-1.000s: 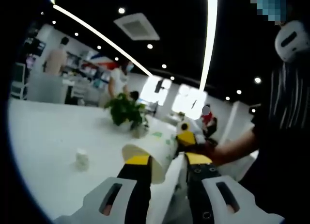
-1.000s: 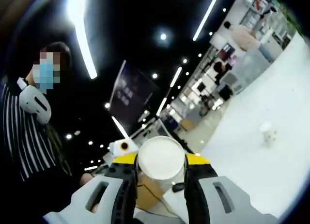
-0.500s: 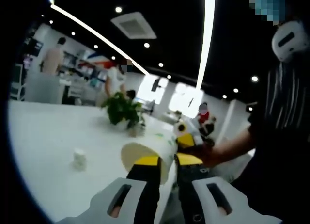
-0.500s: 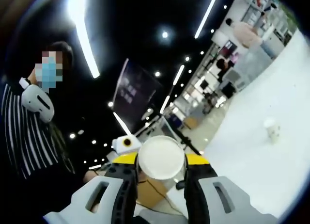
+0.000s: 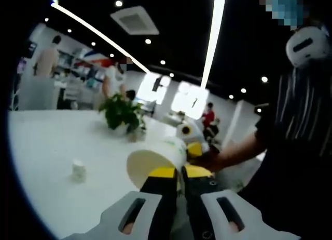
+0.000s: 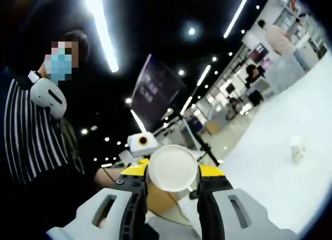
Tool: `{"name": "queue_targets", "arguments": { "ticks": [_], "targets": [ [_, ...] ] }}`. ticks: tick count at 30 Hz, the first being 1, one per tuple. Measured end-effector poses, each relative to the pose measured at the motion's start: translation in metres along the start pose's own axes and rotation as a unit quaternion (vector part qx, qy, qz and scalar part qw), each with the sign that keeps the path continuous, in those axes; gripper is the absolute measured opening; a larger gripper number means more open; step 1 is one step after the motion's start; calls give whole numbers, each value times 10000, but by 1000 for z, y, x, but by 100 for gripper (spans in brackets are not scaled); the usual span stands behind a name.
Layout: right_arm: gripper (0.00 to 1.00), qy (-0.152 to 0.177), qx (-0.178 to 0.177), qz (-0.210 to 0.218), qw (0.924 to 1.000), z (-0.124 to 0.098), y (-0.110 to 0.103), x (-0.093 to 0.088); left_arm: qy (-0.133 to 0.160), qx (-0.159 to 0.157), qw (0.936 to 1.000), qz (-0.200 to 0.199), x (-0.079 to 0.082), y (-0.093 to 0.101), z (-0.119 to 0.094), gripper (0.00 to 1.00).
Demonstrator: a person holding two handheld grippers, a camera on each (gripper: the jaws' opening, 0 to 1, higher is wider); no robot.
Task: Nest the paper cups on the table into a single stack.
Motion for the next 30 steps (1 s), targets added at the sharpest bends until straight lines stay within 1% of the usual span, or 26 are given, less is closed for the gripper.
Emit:
{"name": "queue_targets", "arguments": {
  "ticks": [3,6,10,14,15,16,17,21,24,25,28,30],
  "targets": [
    [33,-111,4,-154,9998,-1,0,1,-84,-62,9999,17,1,0,2,1],
    [33,-244,-15,-307,9992,-1,0,2,-194,-65,9997,162,3,-1,2,0],
    [33,-347,22,-446,9984,1,0,4,-321,-201,9992,155,5,1,3,0],
    [33,-468,50,-598,9971,2,-1,4,-466,-283,9984,158,7,1,2,0],
    [33,-509,41,-690,9963,3,-2,4,-501,-279,9982,176,8,1,1,0],
    [33,-548,19,-758,9956,3,-2,4,-578,-231,9975,350,8,0,1,0],
    [33,-604,24,-824,9948,3,-3,5,-614,-278,9972,336,9,1,1,0],
    [34,-650,44,-970,9932,4,-6,8,-734,-364,9961,334,13,2,2,0],
    [34,-685,34,-1073,9919,5,-5,11,-856,-374,9944,499,16,1,2,0],
    [34,-693,30,-1077,9918,5,-5,11,-871,-379,9942,498,17,1,3,0],
    [34,-760,18,-1312,9884,7,-6,14,-1017,-451,9921,578,21,1,3,0],
    [35,-796,15,-1397,9870,8,-7,14,-1108,-492,9908,597,23,1,4,0]
  ]
}}
Point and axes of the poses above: the point that each gripper's makers call its tool centre point, and the gripper's own axes: z roughly forward along the fingers, y roughly to its right, x roughly out of its top, the point moved 6 cm from there along -z, roughly backward along the fingers, and after that the axes turned 1 degree about -y, right-handed, at the moved point
